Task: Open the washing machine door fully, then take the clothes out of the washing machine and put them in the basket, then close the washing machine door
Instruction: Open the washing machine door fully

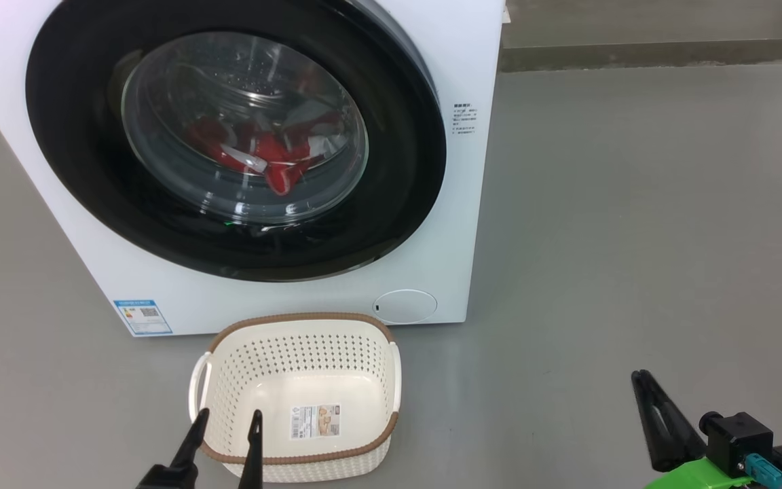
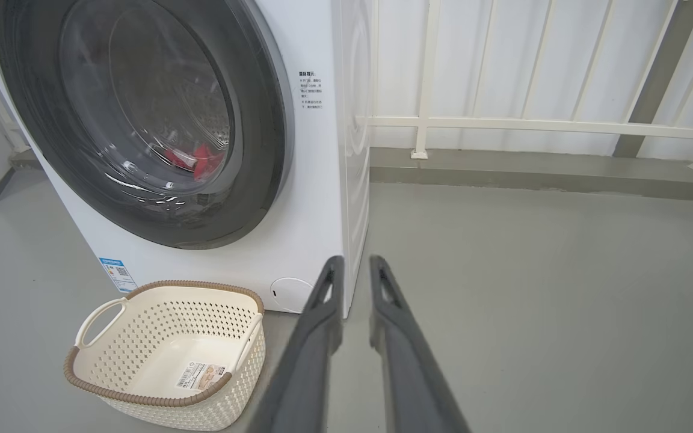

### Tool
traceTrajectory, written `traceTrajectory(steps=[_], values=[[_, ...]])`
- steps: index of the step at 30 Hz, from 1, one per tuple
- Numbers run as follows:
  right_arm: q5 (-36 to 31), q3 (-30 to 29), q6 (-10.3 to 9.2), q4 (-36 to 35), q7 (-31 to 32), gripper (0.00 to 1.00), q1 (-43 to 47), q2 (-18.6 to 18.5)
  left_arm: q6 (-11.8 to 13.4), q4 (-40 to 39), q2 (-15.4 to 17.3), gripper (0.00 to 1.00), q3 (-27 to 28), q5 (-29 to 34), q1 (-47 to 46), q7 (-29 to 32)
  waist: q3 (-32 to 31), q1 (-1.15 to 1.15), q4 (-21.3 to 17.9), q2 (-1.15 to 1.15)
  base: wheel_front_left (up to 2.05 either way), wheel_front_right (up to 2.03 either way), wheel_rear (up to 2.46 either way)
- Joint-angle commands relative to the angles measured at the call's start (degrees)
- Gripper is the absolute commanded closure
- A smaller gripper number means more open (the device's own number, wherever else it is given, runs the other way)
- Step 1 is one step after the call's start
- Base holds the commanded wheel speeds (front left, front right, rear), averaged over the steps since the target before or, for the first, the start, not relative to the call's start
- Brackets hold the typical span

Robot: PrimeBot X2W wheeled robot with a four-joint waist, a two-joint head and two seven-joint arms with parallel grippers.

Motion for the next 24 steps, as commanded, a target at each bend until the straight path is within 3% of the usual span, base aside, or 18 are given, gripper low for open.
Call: traceTrajectory(steps=[1,7,11,20,24], values=[[0.34,1.28,0.02,-1.24,-0.79,1.00,-1.14,-0.85,0.36,-1.06,0.28,0.00,1.78,-0.37,-1.49,-0.70,0.04,0.00,0.02,0.00,0.00,0.00,0.00],[2.50,0.90,0.02,-2.93,-0.79,1.00,-1.88,-0.85,0.50,-1.06,0.26,0.00,1.75,-0.30,-1.58,-0.70,0.33,0.00,-0.05,0.00,0.00,0.00,0.00],[7.97,0.64,0.02,-4.07,-0.79,1.00,-2.23,-0.85,0.56,-1.16,0.25,0.00,1.75,-0.34,-1.68,-0.70,0.57,0.00,-0.04,0.00,0.00,0.00,0.00],[43.84,2.02,0.02,0.00,-0.79,1.00,-6.17,-0.85,0.43,-2.07,0.21,0.00,1.74,-0.71,-2.53,-0.70,1.57,0.00,0.43,0.00,0.00,0.00,0.00],[54.25,3.19,0.02,2.35,0.60,1.00,-9.51,-0.85,0.37,-2.88,0.20,0.00,1.52,-0.80,-2.94,-0.70,2.39,0.00,0.75,0.00,0.00,0.00,0.00]])
